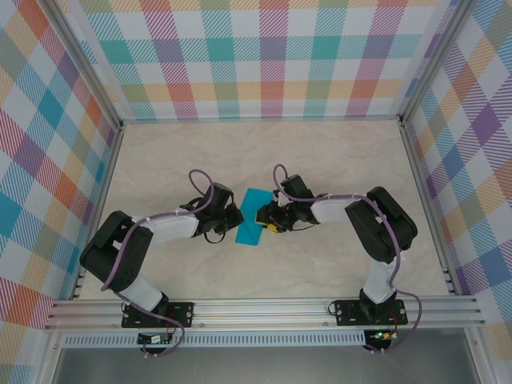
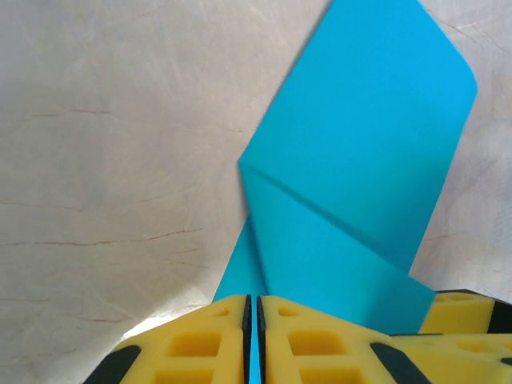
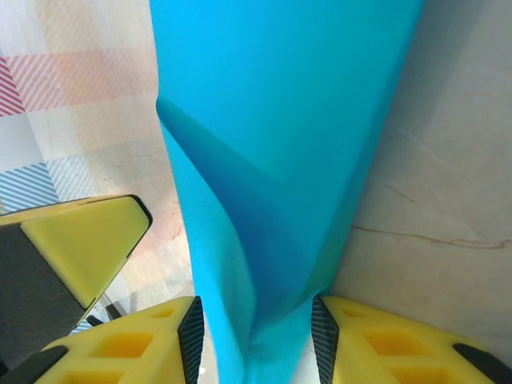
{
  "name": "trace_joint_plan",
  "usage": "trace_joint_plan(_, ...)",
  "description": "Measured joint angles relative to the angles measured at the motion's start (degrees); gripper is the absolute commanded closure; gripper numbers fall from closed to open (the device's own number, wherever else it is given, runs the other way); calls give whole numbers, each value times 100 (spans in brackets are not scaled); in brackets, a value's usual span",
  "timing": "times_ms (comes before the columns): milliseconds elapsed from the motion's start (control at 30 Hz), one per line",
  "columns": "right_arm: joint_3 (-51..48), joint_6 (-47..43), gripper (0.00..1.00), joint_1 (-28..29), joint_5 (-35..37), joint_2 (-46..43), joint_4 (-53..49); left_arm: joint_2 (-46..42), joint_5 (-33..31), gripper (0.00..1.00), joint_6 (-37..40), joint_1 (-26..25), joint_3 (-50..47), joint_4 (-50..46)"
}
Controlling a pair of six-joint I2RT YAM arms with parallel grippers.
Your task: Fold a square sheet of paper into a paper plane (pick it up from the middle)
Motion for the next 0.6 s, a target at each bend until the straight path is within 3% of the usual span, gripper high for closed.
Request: trace_joint_plan(600, 111, -109, 77, 157, 317, -7, -529, -352, -149, 87, -101, 39, -216, -195)
